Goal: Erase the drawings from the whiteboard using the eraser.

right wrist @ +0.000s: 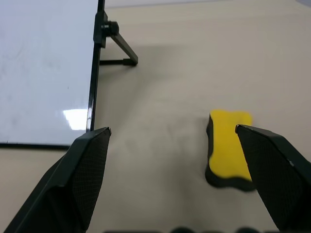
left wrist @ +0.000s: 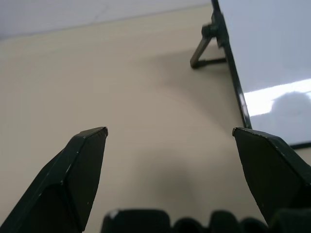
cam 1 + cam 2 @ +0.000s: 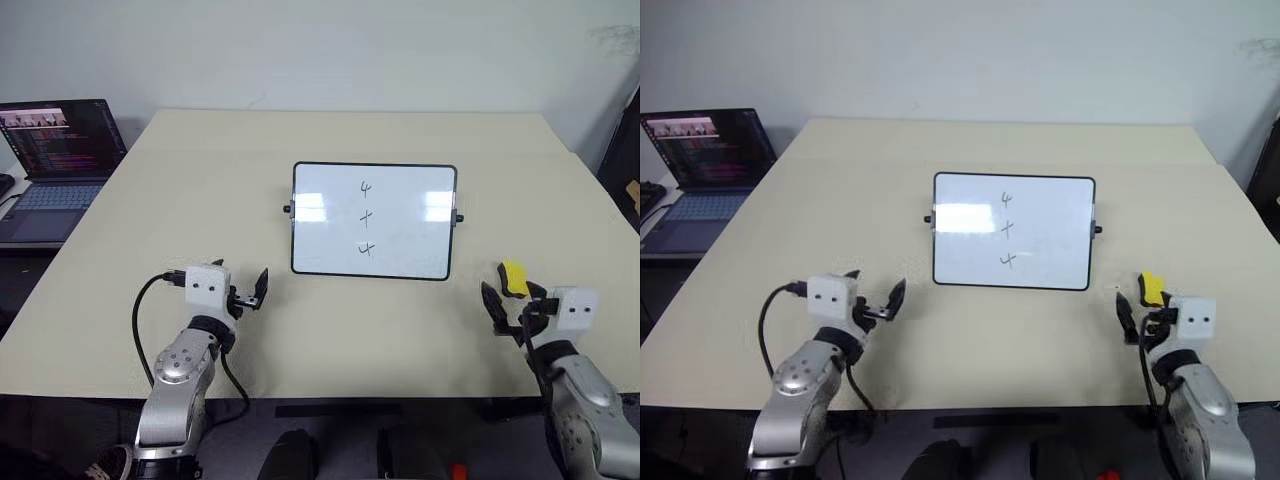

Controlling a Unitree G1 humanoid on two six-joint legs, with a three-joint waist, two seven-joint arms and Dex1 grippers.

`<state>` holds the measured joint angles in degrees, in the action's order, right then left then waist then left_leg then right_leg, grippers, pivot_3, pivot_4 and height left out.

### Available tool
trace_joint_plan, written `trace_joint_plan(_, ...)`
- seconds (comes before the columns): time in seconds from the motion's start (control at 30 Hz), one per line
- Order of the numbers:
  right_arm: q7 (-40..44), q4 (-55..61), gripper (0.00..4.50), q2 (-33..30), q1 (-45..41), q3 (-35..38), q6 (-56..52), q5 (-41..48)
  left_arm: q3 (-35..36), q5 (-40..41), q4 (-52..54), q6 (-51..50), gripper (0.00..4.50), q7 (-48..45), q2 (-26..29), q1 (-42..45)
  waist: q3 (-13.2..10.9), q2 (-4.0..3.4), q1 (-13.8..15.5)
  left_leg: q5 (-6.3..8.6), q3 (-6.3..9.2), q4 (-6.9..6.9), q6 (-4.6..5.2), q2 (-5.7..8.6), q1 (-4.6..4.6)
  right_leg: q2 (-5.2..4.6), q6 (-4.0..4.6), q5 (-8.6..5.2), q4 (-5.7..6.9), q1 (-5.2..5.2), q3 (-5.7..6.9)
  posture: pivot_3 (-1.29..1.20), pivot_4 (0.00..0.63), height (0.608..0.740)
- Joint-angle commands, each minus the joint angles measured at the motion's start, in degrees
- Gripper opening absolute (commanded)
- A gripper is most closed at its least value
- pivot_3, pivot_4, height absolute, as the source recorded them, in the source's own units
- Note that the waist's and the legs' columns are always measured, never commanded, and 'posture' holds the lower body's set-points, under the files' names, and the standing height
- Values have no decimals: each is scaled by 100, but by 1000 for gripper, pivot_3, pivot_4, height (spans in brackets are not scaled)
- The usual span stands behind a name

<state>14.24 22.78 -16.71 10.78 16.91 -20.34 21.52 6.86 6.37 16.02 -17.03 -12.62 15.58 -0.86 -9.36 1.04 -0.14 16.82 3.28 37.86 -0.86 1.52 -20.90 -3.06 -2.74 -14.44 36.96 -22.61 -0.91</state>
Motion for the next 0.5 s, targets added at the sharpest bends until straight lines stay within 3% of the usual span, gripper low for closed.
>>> trace_joint_plan(0.03, -69, 432, 4475, -79, 79, 106, -239, 92, -138, -23, 200, 85, 4500, -61, 9, 213, 0, 0, -3, 0, -1, 1, 0, 0, 1, 0, -1, 0, 0, 0, 2, 0, 150, 740)
trace_joint_plan(0.23, -97, 923, 4475, -46, 401, -1, -340, 89, -251, 70, 136, 208, 4500, -222, 8, 259, -2, -5, 1, 0, -1, 0, 0, 0, 2, 1, -1, -2, -1, 2, 4, 0, 150, 740)
trace_joint_plan(0.5, -482, 808, 4475, 136, 212, 2, -594, 72, -313, 744, 91, 405, 4500, -1625, 615, 620, -5, -5, -5, 0, -3, 1, 0, -1, 1, 2, -3, -3, -1, 0, 6, 0, 150, 740)
